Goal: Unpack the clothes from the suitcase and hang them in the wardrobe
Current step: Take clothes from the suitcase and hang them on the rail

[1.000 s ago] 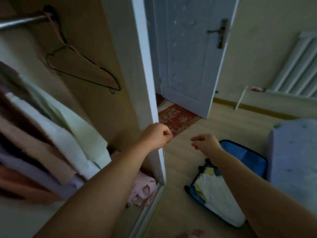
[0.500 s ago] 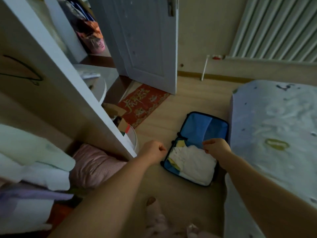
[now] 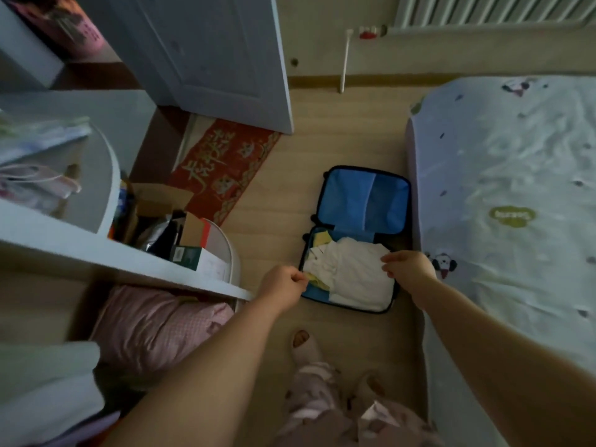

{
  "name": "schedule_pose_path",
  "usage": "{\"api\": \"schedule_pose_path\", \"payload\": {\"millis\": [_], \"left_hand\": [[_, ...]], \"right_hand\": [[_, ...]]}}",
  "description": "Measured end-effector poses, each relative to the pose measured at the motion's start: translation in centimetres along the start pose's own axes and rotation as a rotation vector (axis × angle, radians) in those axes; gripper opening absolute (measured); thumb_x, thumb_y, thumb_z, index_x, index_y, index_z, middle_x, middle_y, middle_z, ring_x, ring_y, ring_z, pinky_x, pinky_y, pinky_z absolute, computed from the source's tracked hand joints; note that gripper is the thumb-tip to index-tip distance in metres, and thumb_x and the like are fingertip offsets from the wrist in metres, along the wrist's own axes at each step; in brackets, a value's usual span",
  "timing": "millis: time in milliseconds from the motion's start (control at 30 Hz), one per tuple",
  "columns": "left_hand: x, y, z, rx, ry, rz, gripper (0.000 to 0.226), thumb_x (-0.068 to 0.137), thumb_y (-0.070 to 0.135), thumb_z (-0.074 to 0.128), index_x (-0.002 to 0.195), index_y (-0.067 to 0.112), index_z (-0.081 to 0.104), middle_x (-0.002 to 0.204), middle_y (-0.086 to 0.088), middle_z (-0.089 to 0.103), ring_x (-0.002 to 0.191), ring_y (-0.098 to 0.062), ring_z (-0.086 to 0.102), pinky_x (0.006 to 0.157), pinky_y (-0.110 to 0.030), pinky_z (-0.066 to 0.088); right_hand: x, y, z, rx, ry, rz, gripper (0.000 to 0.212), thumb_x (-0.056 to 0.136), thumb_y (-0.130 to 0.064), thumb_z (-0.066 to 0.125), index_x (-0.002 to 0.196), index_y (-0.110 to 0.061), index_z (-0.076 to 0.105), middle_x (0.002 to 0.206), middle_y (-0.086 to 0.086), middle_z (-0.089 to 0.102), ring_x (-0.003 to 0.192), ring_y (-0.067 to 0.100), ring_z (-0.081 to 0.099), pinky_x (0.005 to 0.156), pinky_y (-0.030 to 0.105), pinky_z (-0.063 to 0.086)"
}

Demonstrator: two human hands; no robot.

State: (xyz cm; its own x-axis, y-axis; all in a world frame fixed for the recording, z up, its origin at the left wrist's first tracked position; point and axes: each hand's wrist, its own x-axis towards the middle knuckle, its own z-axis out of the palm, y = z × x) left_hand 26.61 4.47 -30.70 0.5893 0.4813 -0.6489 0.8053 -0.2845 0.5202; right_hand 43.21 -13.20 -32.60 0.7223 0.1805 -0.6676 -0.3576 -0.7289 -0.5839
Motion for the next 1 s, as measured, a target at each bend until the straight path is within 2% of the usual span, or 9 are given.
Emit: {"api": "schedule_pose_path", "payload": {"millis": [133,233,333,433,600,667,833,900,1000], "left_hand": [[4.8,-1.0,0.0,0.022,-0.024,-0.044,0.017,0.093,0.021,0.056,0.103,0.018,0.07,0.104,-0.002,0.068,0.095,-0.018,0.063,0.079,-0.027,0.049],[7.7,-1.9,1.4,-0.034,-0.031,-0.108,0.015,0.093,0.021,0.056,0.099,0.018,0.07,0.1,-0.003,0.07,0.092,-0.019,0.064,0.077,-0.027,0.049],[10.5,-2.9,3.5,-0.099,-0.034,-0.18,0.011,0.091,0.02,0.059,0.084,0.024,0.067,0.094,-0.004,0.07,0.085,-0.016,0.063,0.074,-0.025,0.047],[13.7,-4.1,6.4,-0.142,-0.024,-0.247,0.022,0.091,0.019,0.06,0.071,0.029,0.059,0.086,0.0,0.068,0.082,-0.015,0.062,0.073,-0.024,0.046],[19.6,-7.0,11.9,-0.203,0.002,-0.345,0.012,0.092,0.016,0.058,0.089,0.018,0.069,0.09,-0.003,0.071,0.077,-0.012,0.061,0.072,-0.024,0.047],[22.4,-8.1,13.8,-0.186,0.012,-0.367,0.013,0.093,0.017,0.056,0.091,0.019,0.069,0.09,-0.001,0.07,0.079,-0.013,0.061,0.072,-0.024,0.047],[28.9,-9.7,18.3,-0.171,-0.015,-0.312,0.015,0.093,0.016,0.056,0.083,0.023,0.065,0.095,0.0,0.07,0.092,-0.019,0.065,0.087,-0.036,0.053],[31.0,-10.5,20.1,-0.143,-0.047,-0.282,0.016,0.094,0.015,0.055,0.082,0.023,0.063,0.093,0.001,0.069,0.092,-0.018,0.065,0.085,-0.035,0.054],[33.1,-11.8,22.6,-0.115,-0.085,-0.258,0.013,0.094,0.017,0.055,0.087,0.021,0.064,0.096,-0.001,0.069,0.091,-0.017,0.065,0.084,-0.035,0.054]], "right_hand": [[4.0,0.5,2.2,0.009,0.0,0.084,0.03,0.088,-0.004,0.055,0.069,-0.025,0.065,0.088,0.007,0.069,0.086,0.027,0.064,0.076,0.034,0.053],[7.2,1.6,2.8,-0.005,-0.021,0.138,0.023,0.089,-0.005,0.056,0.077,-0.02,0.069,0.082,0.005,0.067,0.081,0.024,0.062,0.07,0.03,0.05],[11.1,3.0,3.2,-0.03,-0.033,0.153,0.022,0.09,-0.004,0.053,0.085,-0.017,0.07,0.078,-0.001,0.065,0.081,0.021,0.061,0.069,0.028,0.047],[15.6,4.7,3.9,-0.062,-0.064,0.166,0.022,0.09,-0.004,0.052,0.084,-0.018,0.068,0.075,-0.006,0.063,0.078,0.017,0.059,0.07,0.026,0.047],[23.5,8.5,5.9,-0.145,-0.152,0.178,0.019,0.09,-0.008,0.055,0.084,-0.02,0.068,0.075,-0.006,0.062,0.079,0.015,0.059,0.073,0.026,0.046],[26.5,9.7,6.9,-0.174,-0.17,0.167,0.018,0.089,-0.008,0.057,0.084,-0.021,0.068,0.081,-0.003,0.064,0.084,0.016,0.061,0.078,0.027,0.049],[32.6,13.5,9.6,-0.256,-0.181,0.17,0.014,0.087,-0.013,0.06,0.085,-0.025,0.068,0.1,0.005,0.067,0.096,0.023,0.061,0.089,0.034,0.051],[34.7,15.5,10.7,-0.309,-0.177,0.183,0.016,0.089,-0.014,0.057,0.097,-0.023,0.067,0.11,0.007,0.064,0.1,0.025,0.059,0.089,0.033,0.05],[37.1,18.2,11.9,-0.397,-0.182,0.234,0.032,0.091,-0.015,0.055,0.122,-0.018,0.057,0.126,0.011,0.055,0.112,0.029,0.053,0.093,0.032,0.044]]}}
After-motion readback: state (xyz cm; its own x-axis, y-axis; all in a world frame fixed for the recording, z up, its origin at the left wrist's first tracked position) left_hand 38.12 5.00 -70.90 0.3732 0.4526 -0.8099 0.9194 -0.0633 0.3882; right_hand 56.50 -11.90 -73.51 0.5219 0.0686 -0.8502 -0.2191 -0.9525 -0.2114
